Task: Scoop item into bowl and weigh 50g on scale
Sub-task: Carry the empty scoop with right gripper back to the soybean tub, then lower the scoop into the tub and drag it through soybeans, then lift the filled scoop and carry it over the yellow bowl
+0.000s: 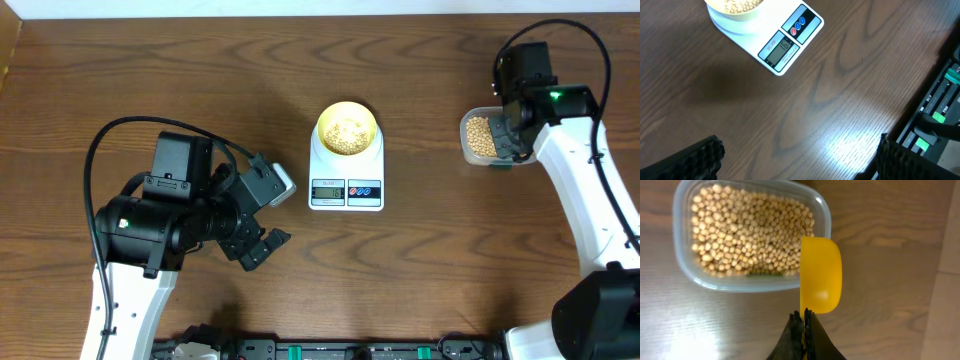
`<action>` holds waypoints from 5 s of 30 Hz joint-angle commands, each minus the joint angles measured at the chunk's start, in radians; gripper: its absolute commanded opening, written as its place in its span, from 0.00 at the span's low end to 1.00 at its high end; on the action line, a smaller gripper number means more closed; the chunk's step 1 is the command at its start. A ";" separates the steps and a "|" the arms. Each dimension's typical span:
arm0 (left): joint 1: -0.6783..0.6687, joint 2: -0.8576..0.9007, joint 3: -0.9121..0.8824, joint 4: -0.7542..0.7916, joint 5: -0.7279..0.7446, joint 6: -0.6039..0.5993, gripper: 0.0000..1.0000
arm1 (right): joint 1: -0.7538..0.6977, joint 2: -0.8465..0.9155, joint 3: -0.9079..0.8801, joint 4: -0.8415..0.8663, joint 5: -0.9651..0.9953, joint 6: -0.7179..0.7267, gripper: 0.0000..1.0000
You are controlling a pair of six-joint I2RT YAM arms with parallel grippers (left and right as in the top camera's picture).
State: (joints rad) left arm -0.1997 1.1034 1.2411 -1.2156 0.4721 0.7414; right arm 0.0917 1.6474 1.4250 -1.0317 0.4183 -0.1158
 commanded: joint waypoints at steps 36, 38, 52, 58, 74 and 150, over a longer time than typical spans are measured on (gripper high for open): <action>0.004 -0.006 0.019 -0.003 0.002 0.018 0.99 | 0.001 0.122 -0.109 0.254 0.066 0.056 0.01; 0.004 -0.006 0.019 -0.003 0.002 0.018 0.99 | 0.000 0.122 -0.109 0.253 0.023 0.055 0.01; 0.004 -0.006 0.019 -0.003 0.002 0.018 0.99 | 0.000 0.120 -0.103 0.220 -0.308 0.105 0.01; 0.004 -0.006 0.019 -0.003 0.002 0.018 0.99 | -0.002 0.103 -0.097 0.208 -0.324 0.123 0.01; 0.004 -0.006 0.019 -0.003 0.002 0.018 0.99 | -0.231 0.093 -0.097 0.164 -0.753 0.124 0.01; 0.004 -0.006 0.019 -0.003 0.002 0.018 0.99 | -0.279 0.093 -0.097 0.265 -1.435 0.437 0.01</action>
State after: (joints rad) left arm -0.1997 1.1030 1.2411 -1.2156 0.4721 0.7414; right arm -0.2382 1.7565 1.3209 -0.8005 -0.9867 0.2443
